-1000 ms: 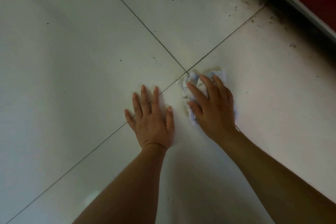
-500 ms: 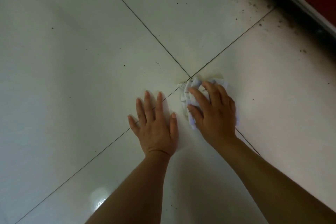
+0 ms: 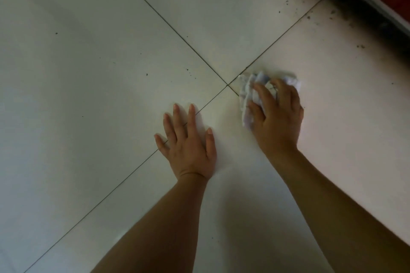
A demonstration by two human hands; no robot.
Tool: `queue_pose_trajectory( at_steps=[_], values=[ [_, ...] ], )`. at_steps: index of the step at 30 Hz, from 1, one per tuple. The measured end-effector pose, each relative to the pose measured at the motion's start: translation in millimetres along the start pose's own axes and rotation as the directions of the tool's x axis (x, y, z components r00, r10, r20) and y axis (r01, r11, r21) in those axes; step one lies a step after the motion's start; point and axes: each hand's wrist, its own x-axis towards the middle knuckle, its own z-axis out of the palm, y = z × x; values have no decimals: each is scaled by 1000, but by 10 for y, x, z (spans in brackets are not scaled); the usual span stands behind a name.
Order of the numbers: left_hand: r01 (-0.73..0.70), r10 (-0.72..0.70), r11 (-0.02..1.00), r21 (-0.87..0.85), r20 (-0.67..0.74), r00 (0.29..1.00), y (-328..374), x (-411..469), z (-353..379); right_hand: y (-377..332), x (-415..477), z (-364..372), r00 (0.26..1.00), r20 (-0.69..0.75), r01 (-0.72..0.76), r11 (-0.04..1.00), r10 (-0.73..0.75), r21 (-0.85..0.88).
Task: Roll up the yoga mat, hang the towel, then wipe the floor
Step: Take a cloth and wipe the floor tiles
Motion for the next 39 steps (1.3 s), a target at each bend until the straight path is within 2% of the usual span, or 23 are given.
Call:
queue_pose_trajectory(
  at_steps=[2, 5, 6, 7, 9, 10, 12, 16, 18, 20, 24, 27, 30, 33, 35, 38, 39],
  values=[
    [-9, 9, 1000, 12, 16, 1000, -6, 2, -24, -151, -303, 20, 997, 54, 54, 998, -55, 11],
    [-10, 9, 1000, 17, 35, 999, -27, -1, -30, -158, -425, -8, 970, 127, 211, 977, -208, -8],
    [-2, 2, 1000, 18, 29, 1000, -32, -4, -26, -66, -353, -59, 976, 106, 192, 981, -189, -21],
    [5, -5, 1000, 14, 25, 1000, -29, -8, -24, 53, -263, -124, 992, 72, 109, 993, -107, -32],
    [8, -8, 1000, 2, 29, 1000, -17, -15, -21, 271, -123, -238, 990, 22, -138, 990, 139, -27],
    [1, -1, 1000, -4, 29, 1000, -6, -11, -24, 313, -120, -257, 979, -1, -205, 978, 205, -34],
    [-18, 18, 1000, -10, 22, 1000, 0, -10, -43, 221, -254, -235, 981, -23, -191, 981, 190, -36],
    [-30, 29, 999, 14, 57, 998, -29, 1, -58, 100, -854, -143, 1000, 18, 8, 1000, -8, -12],
    [-40, 40, 999, 10, 45, 998, -33, -1, -67, 264, -1057, -234, 999, 32, 36, 999, -35, -30],
    [-67, 67, 998, -1, 19, 998, -25, -22, -67, 518, -1124, -373, 1000, 14, -12, 999, 13, -47],
    [-218, 219, 975, 34, -42, 975, -21, -33, -15, 958, -883, -617, 959, -82, -273, 962, 271, -18],
    [-389, 388, 915, 110, 31, 921, 29, -105, -50, 942, -801, -628, 964, -83, -257, 965, 252, -55],
    [-583, 548, 802, 133, 226, 805, 119, -496, -76, 841, -1172, -584, 998, 2, -56, 998, 56, 0],
    [-658, 590, 741, 136, 336, 734, 192, -1018, -9, 946, -1658, -679, 992, 55, 109, 994, -110, 19],
    [-684, 598, 713, 153, 376, 707, 252, -1284, 61, 1204, -1785, -803, 998, 22, 55, 998, -55, -4],
    [-773, 647, 614, 159, 459, 609, 351, -1585, 142, 1533, -1774, -995, 974, -18, -227, 973, 228, 24],
    [-799, 662, 582, 151, 483, 573, 382, -1666, 156, 1564, -1786, -1023, 960, -23, -279, 960, 280, 25]
  ],
)
